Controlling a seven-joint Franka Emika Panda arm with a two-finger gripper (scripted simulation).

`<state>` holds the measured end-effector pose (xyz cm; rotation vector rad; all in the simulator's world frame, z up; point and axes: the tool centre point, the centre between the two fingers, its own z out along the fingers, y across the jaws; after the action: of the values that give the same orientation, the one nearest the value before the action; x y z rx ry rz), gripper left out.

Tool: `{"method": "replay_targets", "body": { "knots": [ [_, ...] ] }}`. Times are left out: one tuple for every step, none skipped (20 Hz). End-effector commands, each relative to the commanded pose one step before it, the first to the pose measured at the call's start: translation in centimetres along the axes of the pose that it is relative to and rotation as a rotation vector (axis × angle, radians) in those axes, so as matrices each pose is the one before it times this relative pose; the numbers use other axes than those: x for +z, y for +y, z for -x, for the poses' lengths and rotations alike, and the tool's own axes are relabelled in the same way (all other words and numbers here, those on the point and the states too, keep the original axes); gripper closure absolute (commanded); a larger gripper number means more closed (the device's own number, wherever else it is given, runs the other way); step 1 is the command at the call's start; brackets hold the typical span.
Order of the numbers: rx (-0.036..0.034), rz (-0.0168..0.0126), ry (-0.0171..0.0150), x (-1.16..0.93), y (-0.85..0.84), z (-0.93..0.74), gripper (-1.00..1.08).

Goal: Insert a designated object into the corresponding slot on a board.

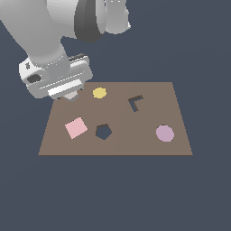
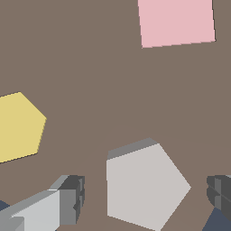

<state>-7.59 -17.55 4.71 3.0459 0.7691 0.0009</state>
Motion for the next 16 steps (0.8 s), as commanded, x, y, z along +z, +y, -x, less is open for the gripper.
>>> {"method": "replay_targets", "body": {
  "knots": [
    [-0.00187,-0.00051,-0.00062,0.661,0.044,0.029,-0.92],
    [-0.00119,0.00009,0.00004,0.324,0.024,-0.005,-0.92],
    [-0.00069,0.00005,0.00002,0.266,0.030,0.009,-0.92],
    [-0.00069,0.00005,0.00002,0.207,0.016,0.002,-0.92],
    [-0.00069,0.00005,0.00003,0.147,0.004,-0.007,-0.92],
    [0.00000,0.00000,0.00000,0.090,0.018,0.013,-0.92],
    [0.00000,0.00000,0.00000,0.030,0.006,0.004,-0.92],
    [0.00000,0.00000,0.00000,0.000,0.000,0.000,1.08],
    [0.00000,0.00000,0.00000,0.000,0.000,0.000,1.08],
    [0.00000,0.00000,0.00000,0.000,0.000,0.000,1.08],
    [0.00000,0.00000,0.00000,0.000,0.000,0.000,1.08],
    [0.00000,0.00000,0.00000,0.000,0.000,0.000,1.08],
    [0.00000,0.00000,0.00000,0.000,0.000,0.000,1.08],
    [0.00000,0.00000,0.00000,0.000,0.000,0.000,1.08],
    [0.00000,0.00000,0.00000,0.000,0.000,0.000,1.08],
    [0.00000,0.00000,0.00000,0.000,0.000,0.000,1.08]
  ]
}}
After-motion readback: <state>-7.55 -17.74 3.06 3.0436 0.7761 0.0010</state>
